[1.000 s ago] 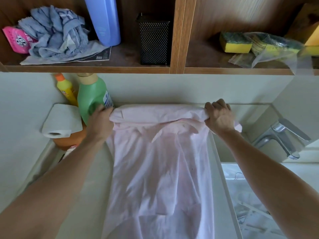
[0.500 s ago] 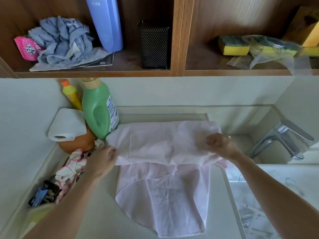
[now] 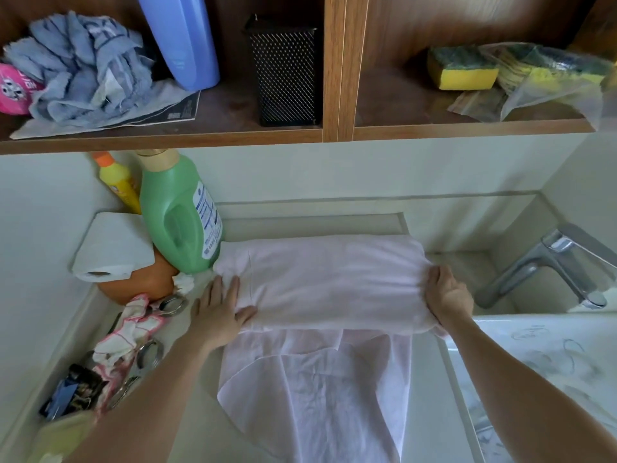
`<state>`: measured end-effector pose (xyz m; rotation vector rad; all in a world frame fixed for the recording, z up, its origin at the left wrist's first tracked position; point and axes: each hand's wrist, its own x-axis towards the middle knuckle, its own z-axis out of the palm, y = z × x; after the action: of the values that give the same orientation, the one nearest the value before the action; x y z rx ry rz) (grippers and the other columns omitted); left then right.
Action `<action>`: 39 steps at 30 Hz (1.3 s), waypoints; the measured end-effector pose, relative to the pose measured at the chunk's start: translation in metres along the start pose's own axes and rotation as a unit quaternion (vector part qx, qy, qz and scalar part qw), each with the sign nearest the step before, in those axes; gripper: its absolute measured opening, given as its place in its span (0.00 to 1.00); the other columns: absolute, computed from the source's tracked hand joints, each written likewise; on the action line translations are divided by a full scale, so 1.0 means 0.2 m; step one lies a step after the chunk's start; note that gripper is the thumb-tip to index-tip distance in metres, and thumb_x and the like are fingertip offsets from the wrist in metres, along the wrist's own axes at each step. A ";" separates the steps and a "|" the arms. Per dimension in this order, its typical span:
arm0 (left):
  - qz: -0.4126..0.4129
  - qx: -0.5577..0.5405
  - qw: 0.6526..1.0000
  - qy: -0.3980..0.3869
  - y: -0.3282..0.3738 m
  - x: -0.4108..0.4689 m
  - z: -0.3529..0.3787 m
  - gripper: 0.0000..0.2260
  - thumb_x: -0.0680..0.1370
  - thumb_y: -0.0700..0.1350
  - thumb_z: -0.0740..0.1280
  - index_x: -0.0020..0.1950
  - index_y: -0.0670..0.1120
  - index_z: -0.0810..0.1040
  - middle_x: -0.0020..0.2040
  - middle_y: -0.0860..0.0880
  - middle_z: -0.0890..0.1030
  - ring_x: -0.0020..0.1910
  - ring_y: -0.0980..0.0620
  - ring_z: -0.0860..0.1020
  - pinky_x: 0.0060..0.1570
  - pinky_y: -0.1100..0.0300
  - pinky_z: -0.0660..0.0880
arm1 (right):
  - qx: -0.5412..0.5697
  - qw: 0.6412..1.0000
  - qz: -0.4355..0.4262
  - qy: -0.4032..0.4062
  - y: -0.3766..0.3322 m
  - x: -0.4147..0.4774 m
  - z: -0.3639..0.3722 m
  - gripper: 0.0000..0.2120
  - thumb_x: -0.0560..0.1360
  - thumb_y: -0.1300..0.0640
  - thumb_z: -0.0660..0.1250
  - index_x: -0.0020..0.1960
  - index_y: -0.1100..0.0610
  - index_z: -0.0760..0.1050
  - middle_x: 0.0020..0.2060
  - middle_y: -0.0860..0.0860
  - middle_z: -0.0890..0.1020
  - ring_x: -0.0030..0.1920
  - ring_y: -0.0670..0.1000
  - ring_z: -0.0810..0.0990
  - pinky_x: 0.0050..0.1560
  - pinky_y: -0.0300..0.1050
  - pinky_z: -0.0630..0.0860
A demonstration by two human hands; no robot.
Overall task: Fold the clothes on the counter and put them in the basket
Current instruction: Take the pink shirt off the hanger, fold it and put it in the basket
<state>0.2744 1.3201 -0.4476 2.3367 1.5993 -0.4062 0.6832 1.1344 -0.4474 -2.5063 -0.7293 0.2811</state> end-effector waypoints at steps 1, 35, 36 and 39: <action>-0.005 -0.004 1.000 0.012 0.00 0.00 -0.04 0.40 0.75 0.74 0.47 0.81 0.53 0.49 0.81 0.43 0.48 0.80 0.41 0.49 0.75 0.39 0.53 | -0.026 0.999 -0.013 0.016 -0.02 0.01 0.00 0.16 0.81 0.50 0.49 0.57 0.56 0.71 0.55 0.63 0.75 0.53 0.66 0.76 0.52 0.56 0.71; 0.074 0.047 0.988 -0.127 0.05 0.41 -0.46 0.61 0.61 0.56 0.82 0.81 0.53 0.42 0.81 0.48 0.51 0.75 0.44 0.64 0.71 0.48 0.66 | -0.281 0.873 -0.290 -0.275 -0.46 0.40 0.03 0.52 0.69 0.37 0.73 0.81 0.50 0.46 0.78 0.53 0.59 0.79 0.55 0.55 0.77 0.57 0.48; 0.067 0.034 0.991 -0.109 0.03 0.38 -0.43 0.57 0.62 0.56 0.81 0.80 0.50 0.49 0.78 0.46 0.60 0.70 0.44 0.70 0.66 0.51 0.70 | -0.290 0.873 -0.293 -0.261 -0.46 0.39 0.03 0.49 0.68 0.36 0.74 0.79 0.51 0.53 0.74 0.54 0.67 0.75 0.56 0.63 0.75 0.55 0.53; 0.082 -0.022 0.995 -0.052 0.02 0.28 -0.37 0.32 0.64 0.53 0.80 0.64 0.49 0.72 0.60 0.48 0.80 0.51 0.48 0.78 0.45 0.58 0.72 | -0.319 0.863 -0.318 -0.230 -0.49 0.33 0.01 0.29 0.69 0.38 0.73 0.64 0.50 0.71 0.57 0.53 0.80 0.59 0.56 0.78 0.53 0.46 0.67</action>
<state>0.3030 1.3952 -0.4010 2.3508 1.3452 -0.4422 0.6946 1.2427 -0.4005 -2.5878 -2.0761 0.4553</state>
